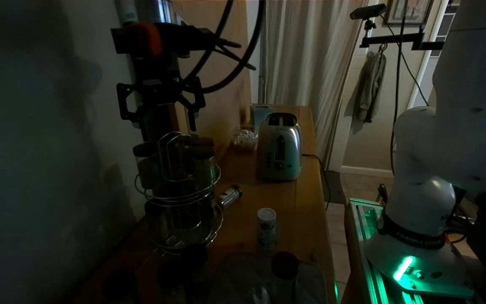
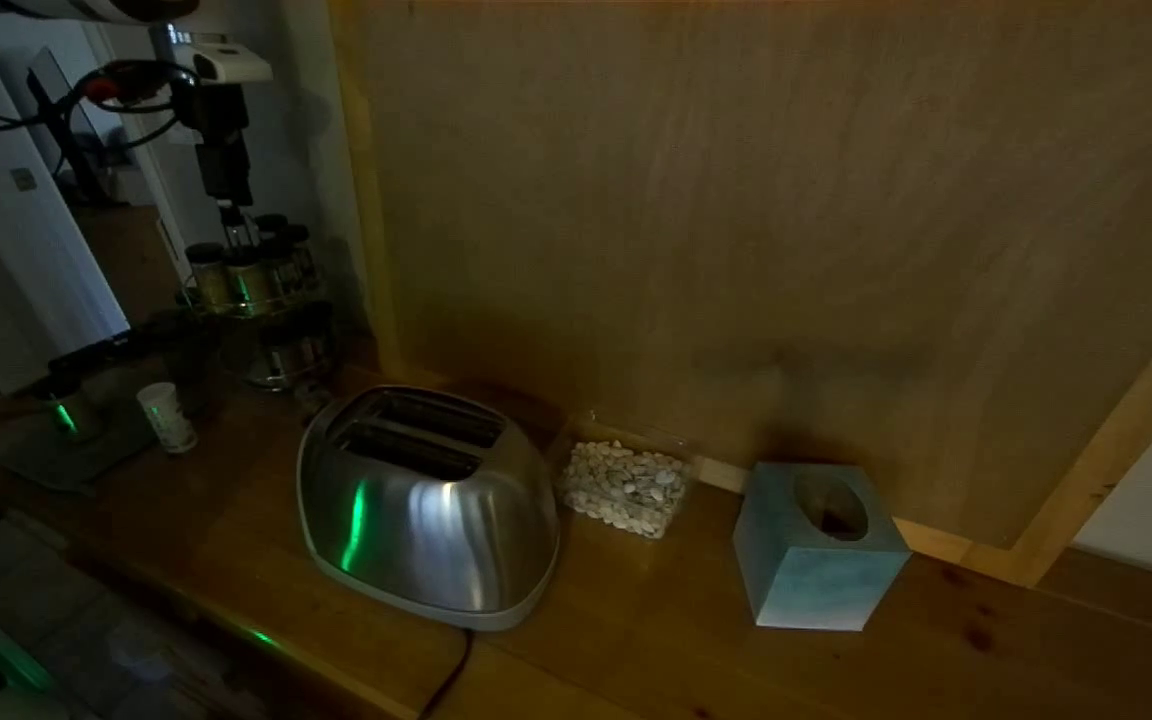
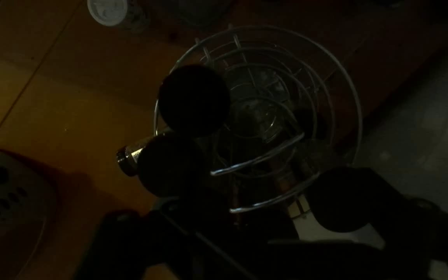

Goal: Twist around the spice rack then put the bottle on the rack

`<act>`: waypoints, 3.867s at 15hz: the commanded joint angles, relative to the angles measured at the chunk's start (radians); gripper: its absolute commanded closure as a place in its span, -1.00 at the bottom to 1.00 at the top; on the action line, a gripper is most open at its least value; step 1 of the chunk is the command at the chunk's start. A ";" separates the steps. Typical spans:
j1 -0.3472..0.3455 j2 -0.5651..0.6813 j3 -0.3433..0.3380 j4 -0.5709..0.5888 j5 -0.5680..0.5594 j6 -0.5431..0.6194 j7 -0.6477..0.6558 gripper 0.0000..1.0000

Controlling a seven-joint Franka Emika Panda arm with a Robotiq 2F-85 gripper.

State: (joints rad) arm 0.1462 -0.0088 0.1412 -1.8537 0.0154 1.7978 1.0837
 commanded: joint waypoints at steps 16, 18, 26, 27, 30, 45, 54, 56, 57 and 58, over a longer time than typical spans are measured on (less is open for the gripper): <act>-0.015 0.022 -0.016 0.036 0.054 -0.056 0.370 -1.00; -0.013 0.018 -0.014 0.030 0.051 -0.049 0.427 -1.00; -0.011 0.010 -0.010 0.003 0.072 -0.013 0.576 -1.00; -0.011 0.010 -0.010 0.000 0.075 -0.014 0.583 -1.00; -0.011 0.012 -0.010 -0.007 0.065 -0.008 0.608 -0.49; -0.011 0.019 -0.010 -0.006 0.036 0.025 0.640 0.56; -0.002 0.044 -0.007 0.000 -0.043 0.011 0.535 0.99; 0.004 0.043 -0.003 0.006 -0.078 0.011 0.495 1.00; 0.008 0.042 -0.001 0.006 -0.093 0.012 0.472 1.00; 0.011 0.045 0.001 0.009 -0.106 0.007 0.443 1.00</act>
State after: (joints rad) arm 0.1490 0.0328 0.1354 -1.8680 -0.0432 1.8032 1.5921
